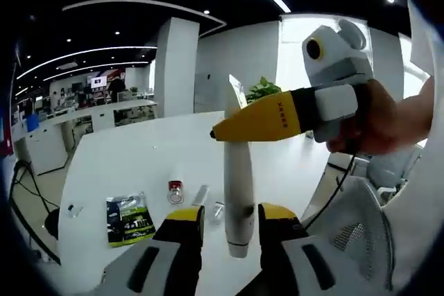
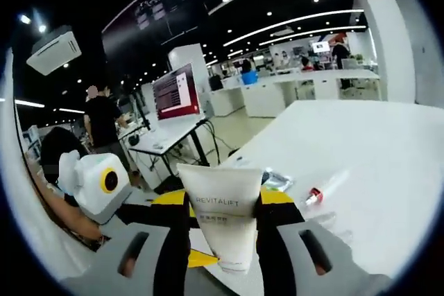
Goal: Arrange the skincare products in the storage area until every visible bottle or jar stands upright without overlapping.
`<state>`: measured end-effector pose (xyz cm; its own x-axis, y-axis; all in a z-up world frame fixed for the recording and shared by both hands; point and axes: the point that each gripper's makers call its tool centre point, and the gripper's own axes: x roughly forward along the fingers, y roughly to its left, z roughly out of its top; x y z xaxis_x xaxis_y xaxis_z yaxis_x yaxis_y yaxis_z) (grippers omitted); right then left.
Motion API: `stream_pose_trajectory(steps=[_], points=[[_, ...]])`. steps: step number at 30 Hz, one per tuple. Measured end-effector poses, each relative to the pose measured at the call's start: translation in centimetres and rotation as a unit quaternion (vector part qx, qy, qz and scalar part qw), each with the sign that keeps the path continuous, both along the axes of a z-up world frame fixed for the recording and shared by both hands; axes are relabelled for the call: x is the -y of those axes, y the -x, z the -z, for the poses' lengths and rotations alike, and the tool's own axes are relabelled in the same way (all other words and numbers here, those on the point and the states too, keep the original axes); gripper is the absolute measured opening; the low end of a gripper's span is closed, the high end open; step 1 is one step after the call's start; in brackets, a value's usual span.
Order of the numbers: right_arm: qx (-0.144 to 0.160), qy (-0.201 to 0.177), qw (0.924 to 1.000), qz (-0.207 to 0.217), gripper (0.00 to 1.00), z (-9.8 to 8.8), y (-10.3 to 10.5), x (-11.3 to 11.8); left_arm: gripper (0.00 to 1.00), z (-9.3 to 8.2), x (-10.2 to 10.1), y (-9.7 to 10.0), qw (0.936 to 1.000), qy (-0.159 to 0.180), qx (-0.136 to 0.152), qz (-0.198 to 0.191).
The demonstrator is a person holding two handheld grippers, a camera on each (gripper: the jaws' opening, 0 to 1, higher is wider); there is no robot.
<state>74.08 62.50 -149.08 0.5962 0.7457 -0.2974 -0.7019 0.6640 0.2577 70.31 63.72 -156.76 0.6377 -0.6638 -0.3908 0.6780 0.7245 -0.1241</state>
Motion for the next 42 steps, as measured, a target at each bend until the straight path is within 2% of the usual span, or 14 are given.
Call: stream_pose_trajectory(steps=[3,6,11,12,14,16,20,21,22,33,42], points=[[0.005,0.002,1.0,0.006,0.34,-0.1,-1.0,0.4,0.35,1.5,-1.6,0.1,0.9978,-0.063,0.019,-0.001],[0.004,0.006,0.9999,0.013,0.34,0.1,-2.0,0.8,0.35,2.9,-2.5,0.1,0.9942,-0.105,0.024,-0.004],[0.006,0.011,0.9997,0.02,0.34,0.1,-3.4,1.1,0.35,4.6,-2.7,0.4,0.989,-0.143,0.037,0.004],[0.007,0.012,0.9997,0.021,0.34,0.0,-3.6,1.2,0.34,4.5,-2.8,0.1,0.9849,-0.163,0.058,0.004],[0.008,0.014,0.9996,0.022,0.34,0.1,-4.2,1.2,0.32,3.8,-2.4,0.0,0.9804,-0.174,0.092,0.009],[0.009,0.015,0.9996,0.024,0.34,0.1,-4.6,1.2,0.3,3.5,-2.2,0.3,0.9786,-0.175,0.107,0.012],[0.01,0.019,0.9992,0.032,0.34,0.3,-6.0,1.6,0.28,4.1,-2.5,0.1,0.98,-0.176,0.093,0.007],[0.007,0.02,0.9992,0.035,0.34,0.4,-6.4,1.7,0.28,4.4,-2.8,0.1,0.982,-0.173,0.077,-0.003],[0.005,0.02,0.9991,0.037,0.34,0.4,-6.7,1.8,0.28,4.4,-3.0,-0.1,0.9822,-0.173,0.074,-0.006],[0.008,0.028,0.9976,0.063,0.34,0.1,-10.7,2.5,0.28,4.5,-3.4,-0.1,0.982,-0.173,0.074,-0.016],[0.009,0.047,0.9954,0.083,0.34,0.6,-12.7,2.8,0.28,4.7,-3.4,-0.1,0.9811,-0.177,0.076,-0.013]])
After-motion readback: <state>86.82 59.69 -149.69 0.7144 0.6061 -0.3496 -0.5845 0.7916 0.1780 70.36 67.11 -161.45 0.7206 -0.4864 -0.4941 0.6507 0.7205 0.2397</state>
